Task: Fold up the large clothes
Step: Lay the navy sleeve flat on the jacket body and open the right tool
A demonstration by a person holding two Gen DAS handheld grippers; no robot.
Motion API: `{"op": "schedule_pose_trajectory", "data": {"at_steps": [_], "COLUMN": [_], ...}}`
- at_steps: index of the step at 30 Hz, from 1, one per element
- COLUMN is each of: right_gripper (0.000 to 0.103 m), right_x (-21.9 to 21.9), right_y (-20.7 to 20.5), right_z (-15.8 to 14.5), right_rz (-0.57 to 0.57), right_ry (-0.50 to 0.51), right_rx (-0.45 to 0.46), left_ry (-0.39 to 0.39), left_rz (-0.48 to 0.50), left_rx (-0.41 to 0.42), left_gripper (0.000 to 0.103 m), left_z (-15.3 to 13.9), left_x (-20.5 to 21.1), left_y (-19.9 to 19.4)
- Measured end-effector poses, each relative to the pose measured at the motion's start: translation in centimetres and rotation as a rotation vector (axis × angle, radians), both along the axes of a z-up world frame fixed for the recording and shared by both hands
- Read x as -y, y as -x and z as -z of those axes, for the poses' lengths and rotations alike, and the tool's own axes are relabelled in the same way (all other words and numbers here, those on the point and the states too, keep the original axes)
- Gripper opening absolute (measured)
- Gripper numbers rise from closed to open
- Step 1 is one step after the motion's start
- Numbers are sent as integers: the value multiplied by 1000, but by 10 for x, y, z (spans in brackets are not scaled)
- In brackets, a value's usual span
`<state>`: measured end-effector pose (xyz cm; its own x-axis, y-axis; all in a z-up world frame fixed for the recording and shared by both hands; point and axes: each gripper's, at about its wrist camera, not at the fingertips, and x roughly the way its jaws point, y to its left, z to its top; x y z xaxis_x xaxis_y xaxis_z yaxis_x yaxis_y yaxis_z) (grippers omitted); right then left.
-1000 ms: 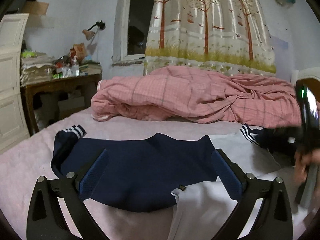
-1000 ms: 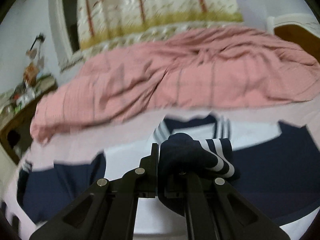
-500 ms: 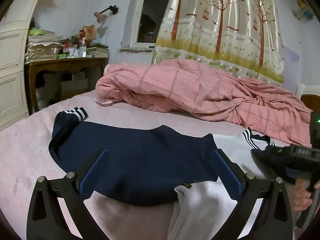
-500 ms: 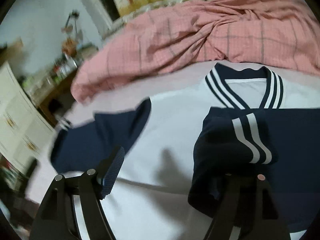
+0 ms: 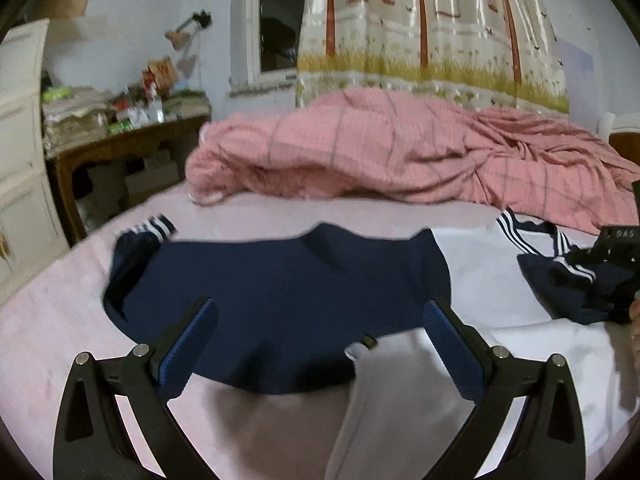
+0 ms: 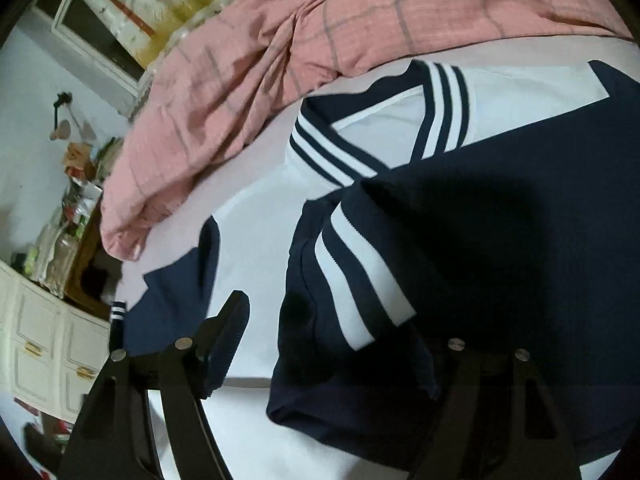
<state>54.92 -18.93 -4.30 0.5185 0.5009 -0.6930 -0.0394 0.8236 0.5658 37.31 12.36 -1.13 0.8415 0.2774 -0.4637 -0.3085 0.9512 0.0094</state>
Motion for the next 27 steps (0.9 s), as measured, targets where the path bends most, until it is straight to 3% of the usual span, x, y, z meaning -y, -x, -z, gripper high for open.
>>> {"op": "schedule_pose_trajectory", "data": {"at_steps": [6, 10, 11, 13, 15, 16, 19, 21, 24, 27], "right_gripper": [75, 73, 70, 40, 23, 23, 23, 23, 23, 28], "right_x": [30, 10, 6, 0, -7, -15, -55, -78, -97, -107], "right_y": [2, -16, -16, -11, -3, 4, 20, 22, 18, 22], "right_z": [-4, 19, 18, 9, -2, -12, -28, -25, -6, 3], "right_rz": [116, -66, -64, -50, -80, -93, -191, -246, -323, -346], "right_ry": [-16, 72, 96, 116, 87, 87, 118, 109, 20, 41], "right_rx": [66, -34, -13, 40, 129, 205, 317, 294, 189, 202], "left_ry": [-3, -3, 1, 8, 10, 11, 13, 31, 84, 94], "left_rz": [-4, -12, -15, -21, -27, -28, -38, -50, -48, -56], "left_rx": [-16, -60, -64, -57, -43, -36, -22, -19, -31, -20], "left_gripper": [102, 102, 102, 102, 102, 102, 102, 102, 102, 102], "left_z": [3, 11, 11, 11, 8, 7, 5, 4, 6, 5], "left_x": [-2, -3, -4, -6, -8, -9, -11, -14, -21, -24], "left_y": [-3, -10, -11, -10, -7, -6, -3, -3, -6, -5]}}
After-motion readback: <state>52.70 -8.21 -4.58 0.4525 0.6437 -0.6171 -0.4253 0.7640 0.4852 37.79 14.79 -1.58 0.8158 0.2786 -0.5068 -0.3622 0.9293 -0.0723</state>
